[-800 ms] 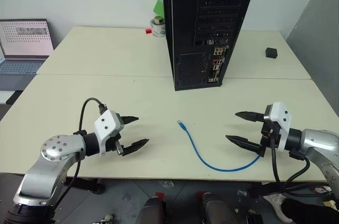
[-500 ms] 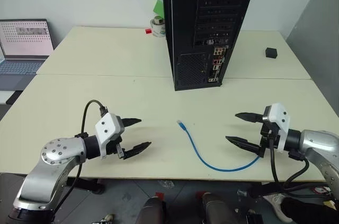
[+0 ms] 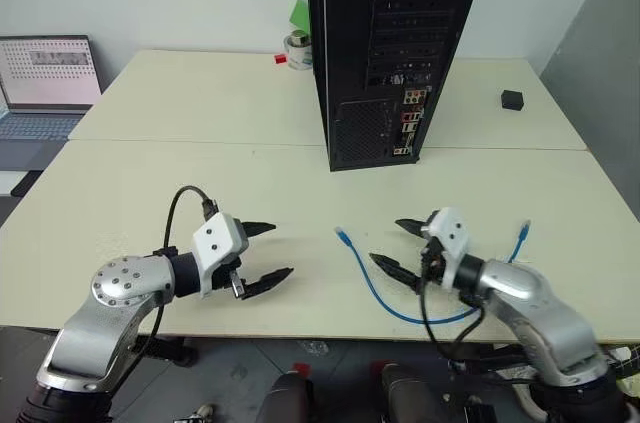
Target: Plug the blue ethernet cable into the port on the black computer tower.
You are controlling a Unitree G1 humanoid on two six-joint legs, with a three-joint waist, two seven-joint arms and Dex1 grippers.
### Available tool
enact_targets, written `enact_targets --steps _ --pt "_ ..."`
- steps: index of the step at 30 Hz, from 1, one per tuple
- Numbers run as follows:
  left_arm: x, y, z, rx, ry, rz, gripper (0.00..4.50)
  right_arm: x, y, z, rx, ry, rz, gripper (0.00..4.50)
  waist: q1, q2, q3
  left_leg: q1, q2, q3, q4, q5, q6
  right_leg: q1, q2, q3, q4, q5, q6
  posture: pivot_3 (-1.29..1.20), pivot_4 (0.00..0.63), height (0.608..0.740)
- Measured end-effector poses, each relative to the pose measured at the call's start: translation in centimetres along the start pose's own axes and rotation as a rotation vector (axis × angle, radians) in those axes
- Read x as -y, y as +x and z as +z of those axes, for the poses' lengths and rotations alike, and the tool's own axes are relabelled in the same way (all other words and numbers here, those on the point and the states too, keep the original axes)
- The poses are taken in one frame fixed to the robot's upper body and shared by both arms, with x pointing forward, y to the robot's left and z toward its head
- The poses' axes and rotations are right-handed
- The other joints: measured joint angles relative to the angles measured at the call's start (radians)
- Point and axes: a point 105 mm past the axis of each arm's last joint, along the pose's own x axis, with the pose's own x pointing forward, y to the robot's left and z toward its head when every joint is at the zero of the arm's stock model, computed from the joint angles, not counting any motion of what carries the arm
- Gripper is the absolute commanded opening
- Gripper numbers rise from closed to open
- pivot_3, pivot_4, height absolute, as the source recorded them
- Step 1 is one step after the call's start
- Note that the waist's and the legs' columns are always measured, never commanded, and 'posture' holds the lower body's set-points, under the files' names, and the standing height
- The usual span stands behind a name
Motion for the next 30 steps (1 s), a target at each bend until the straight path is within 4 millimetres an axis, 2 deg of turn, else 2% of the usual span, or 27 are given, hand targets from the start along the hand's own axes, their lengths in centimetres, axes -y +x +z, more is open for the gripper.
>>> enact_targets --steps 4,7,9,10,11,20,23,24,29,30 --pt "-0.3 0.1 -0.4 -0.008 -0.019 -0.012 4.48 -1.8 2.6 -0.8 -0.008 0.032 0.028 4.5 -0.001 0.0 0.0 0.0 0.0 0.0 0.0 0.0 0.0 0.0 0.0 0.0 0.0 0.0 0.0 0.0 0.15 0.74" --pt "0.3 0.0 -0.4 0.004 -0.045 -0.072 4.48 -2.5 4.2 -1.7 -0.042 0.032 0.035 4.5 -0.001 0.0 0.0 0.0 0.0 0.0 0.0 0.0 0.0 0.0 0.001 0.0 0.0 0.0 0.0 0.0 0.15 0.74" --pt "0.7 -0.1 -0.6 0.001 -0.06 -0.108 4.48 -2.6 4.6 -2.2 -0.058 0.025 0.025 4.5 -0.001 0.0 0.0 0.0 0.0 0.0 0.0 0.0 0.0 0.0 0.001 0.0 0.0 0.0 -0.001 0.0 0.15 0.74" --pt "0.9 -0.2 -0.6 -0.001 -0.064 -0.124 4.49 -2.6 4.8 -2.3 -0.065 0.02 0.024 4.32 -0.001 0.0 0.0 0.0 0.0 0.0 0.0 0.0 0.0 0.0 0.001 -0.001 0.0 0.0 -0.001 0.0 0.15 0.74" --pt "1.1 -0.3 -0.7 -0.004 -0.066 -0.138 4.49 -2.7 4.9 -2.3 -0.068 0.013 0.018 4.32 -0.001 0.0 0.0 0.0 0.0 -0.001 0.0 0.0 0.0 0.0 0.001 -0.001 0.0 0.0 -0.001 0.0 0.15 0.74" --pt "1.1 -0.4 -0.9 -0.009 -0.072 -0.143 4.5 -1.8 5.4 -2.3 -0.095 -0.073 -0.049 2.38 -0.001 0.0 0.0 0.0 0.0 -0.001 0.0 0.0 0.0 0.0 0.001 -0.001 0.0 0.0 -0.001 0.0 0.15 0.74" --pt "0.9 -0.3 -0.9 -0.008 -0.073 -0.136 4.5 -1.9 5.5 -2.2 -0.101 -0.116 -0.046 1.49 -0.001 0.0 0.0 0.0 0.0 -0.001 0.0 0.0 0.0 0.0 0.001 -0.001 0.0 0.0 -0.001 0.0 0.15 0.74" --pt "0.7 -0.3 -0.8 -0.005 -0.073 -0.133 4.5 -1.9 5.5 -2.2 -0.102 -0.123 -0.048 1.35 -0.001 0.0 0.0 0.0 0.0 -0.001 0.0 0.0 0.0 0.0 0.001 -0.001 0.0 0.0 -0.001 0.0 0.15 0.74" --pt "-0.3 -0.1 -1.2 -0.005 -0.084 -0.099 4.5 -1.6 5.2 -2.3 -0.111 -0.148 -0.047 0.03 -0.001 0.0 0.0 0.0 0.0 -0.001 0.0 0.0 0.0 0.0 0.001 -0.001 0.0 0.0 -0.001 0.0 0.15 0.74" --pt "-0.4 -0.1 -1.2 -0.007 -0.08 -0.097 4.5 -1.6 5.2 -2.3 -0.112 -0.149 -0.045 0.03 -0.001 0.0 0.0 0.0 0.0 -0.001 0.0 0.0 0.0 0.0 0.001 -0.001 0.0 0.0 -0.001 0.0 0.15 0.74"
